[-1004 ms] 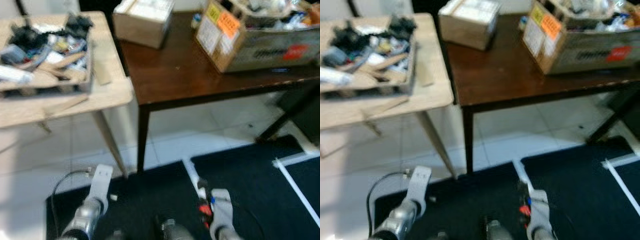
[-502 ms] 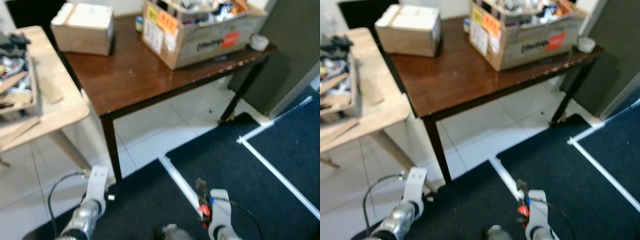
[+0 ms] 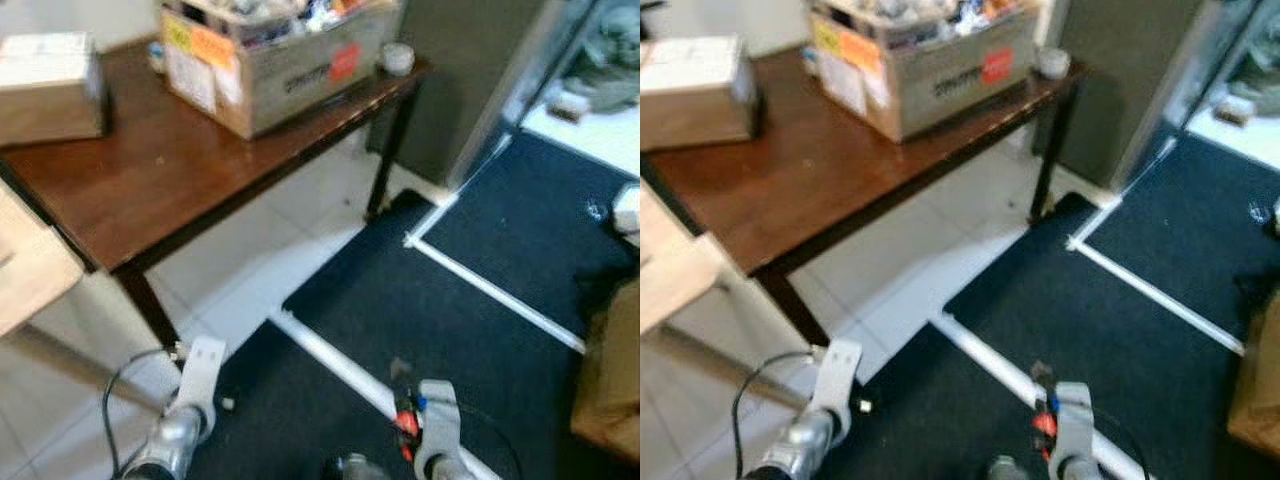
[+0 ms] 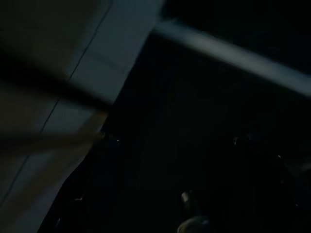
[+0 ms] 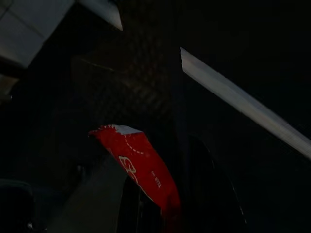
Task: Picking trash to rubbish bin
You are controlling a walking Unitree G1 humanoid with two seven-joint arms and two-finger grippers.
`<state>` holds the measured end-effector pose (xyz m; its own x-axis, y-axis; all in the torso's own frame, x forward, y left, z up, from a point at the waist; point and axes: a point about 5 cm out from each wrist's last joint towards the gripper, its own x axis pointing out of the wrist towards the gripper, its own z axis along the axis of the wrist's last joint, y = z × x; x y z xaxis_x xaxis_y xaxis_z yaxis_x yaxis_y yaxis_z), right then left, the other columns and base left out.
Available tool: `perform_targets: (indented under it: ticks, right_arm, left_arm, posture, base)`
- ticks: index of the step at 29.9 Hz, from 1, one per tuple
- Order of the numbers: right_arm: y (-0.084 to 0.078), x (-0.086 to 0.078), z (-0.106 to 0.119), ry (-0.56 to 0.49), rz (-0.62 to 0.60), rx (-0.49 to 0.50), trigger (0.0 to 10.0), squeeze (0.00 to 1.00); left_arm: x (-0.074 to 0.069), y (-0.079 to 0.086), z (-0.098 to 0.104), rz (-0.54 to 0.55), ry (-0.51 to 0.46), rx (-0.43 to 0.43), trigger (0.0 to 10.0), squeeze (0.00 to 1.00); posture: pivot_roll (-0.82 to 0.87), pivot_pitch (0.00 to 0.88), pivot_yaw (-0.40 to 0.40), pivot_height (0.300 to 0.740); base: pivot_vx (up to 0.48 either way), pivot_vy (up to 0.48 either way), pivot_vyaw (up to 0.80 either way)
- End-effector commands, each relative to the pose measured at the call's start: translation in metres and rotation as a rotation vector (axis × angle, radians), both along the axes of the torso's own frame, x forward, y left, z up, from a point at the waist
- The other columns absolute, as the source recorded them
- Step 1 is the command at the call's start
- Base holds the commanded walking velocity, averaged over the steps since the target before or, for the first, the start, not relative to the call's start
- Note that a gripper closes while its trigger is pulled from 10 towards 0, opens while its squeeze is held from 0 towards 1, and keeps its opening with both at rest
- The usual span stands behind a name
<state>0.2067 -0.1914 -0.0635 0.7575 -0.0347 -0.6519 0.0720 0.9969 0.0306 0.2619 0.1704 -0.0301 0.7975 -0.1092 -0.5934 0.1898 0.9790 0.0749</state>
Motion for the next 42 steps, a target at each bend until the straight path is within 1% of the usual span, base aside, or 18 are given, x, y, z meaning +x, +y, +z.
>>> perform_targets:
  ticks: [1,6,12,16,17,19,22,27,32,38,42]
  right_arm:
    - [-0.003,-0.007,-0.004,0.028,-0.014,-0.003,10.0,0.00]
    - [-0.007,-0.011,-0.006,0.042,-0.020,-0.015,10.0,0.00]
    - [-0.011,-0.013,-0.006,0.046,-0.045,-0.017,10.0,0.00]
    - [-0.012,-0.013,-0.006,0.046,-0.057,-0.015,10.0,0.00]
    - [-0.012,-0.013,-0.006,0.046,-0.060,-0.013,10.0,0.00]
    - [-0.012,-0.013,-0.006,0.047,-0.061,-0.012,10.0,0.00]
    - [-0.011,-0.012,-0.006,0.048,-0.061,-0.010,10.0,0.00]
    - [-0.011,-0.012,-0.006,0.051,-0.059,-0.010,10.0,0.00]
    - [-0.011,-0.012,-0.006,0.054,-0.059,-0.012,10.0,0.00]
    - [-0.013,-0.012,-0.006,0.054,-0.066,-0.015,10.0,0.00]
    - [-0.014,-0.013,-0.006,0.048,-0.073,-0.010,10.0,0.00]
  left_arm:
    - [-0.008,-0.004,-0.006,-0.028,0.026,0.000,10.0,0.00]
    - [-0.008,-0.008,-0.006,-0.069,0.014,-0.001,10.0,0.00]
    - [-0.010,-0.006,-0.007,-0.069,0.021,0.004,10.0,0.00]
    - [-0.010,-0.002,-0.007,-0.049,0.015,0.011,10.0,0.00]
    - [-0.008,0.002,-0.006,-0.005,0.011,0.008,10.0,0.00]
    - [-0.007,0.006,-0.005,0.029,0.011,0.001,10.0,0.00]
    - [-0.006,0.008,-0.004,0.051,0.010,-0.007,10.0,0.00]
    - [-0.005,0.005,-0.003,0.029,0.002,-0.022,10.0,0.00]
    - [-0.006,0.000,-0.004,-0.004,-0.005,-0.018,10.0,0.00]
    - [-0.005,-0.004,-0.002,-0.008,-0.032,-0.057,10.0,0.00]
    - [-0.004,-0.005,0.000,-0.015,-0.043,-0.065,10.0,0.00]
  posture:
    - [0.00,0.158,-0.005,0.740]
    - [0.00,0.149,-0.005,0.740]
    - [0.00,0.141,-0.006,0.740]
    - [0.00,0.137,-0.008,0.740]
    - [0.00,0.134,-0.011,0.740]
    - [0.01,0.131,-0.012,0.740]
    - [0.01,0.129,-0.013,0.740]
    - [0.01,0.126,-0.017,0.740]
    - [0.00,0.124,-0.016,0.740]
    - [0.00,0.118,-0.014,0.740]
    - [0.00,0.117,-0.013,0.740]
  base:
    - [0.000,0.000,-0.80]
    - [0.000,0.000,-0.80]
    - [0.000,0.000,-0.80]
    - [0.000,0.000,-0.80]
    - [0.000,0.000,-0.80]
    - [0.000,0.000,-0.80]
    - [0.000,0.000,-0.80]
    - [0.000,0.000,-0.80]
    - [0.000,0.000,-0.80]
    - [0.000,0.000,-0.80]
    - [0.000,0.000,-0.80]
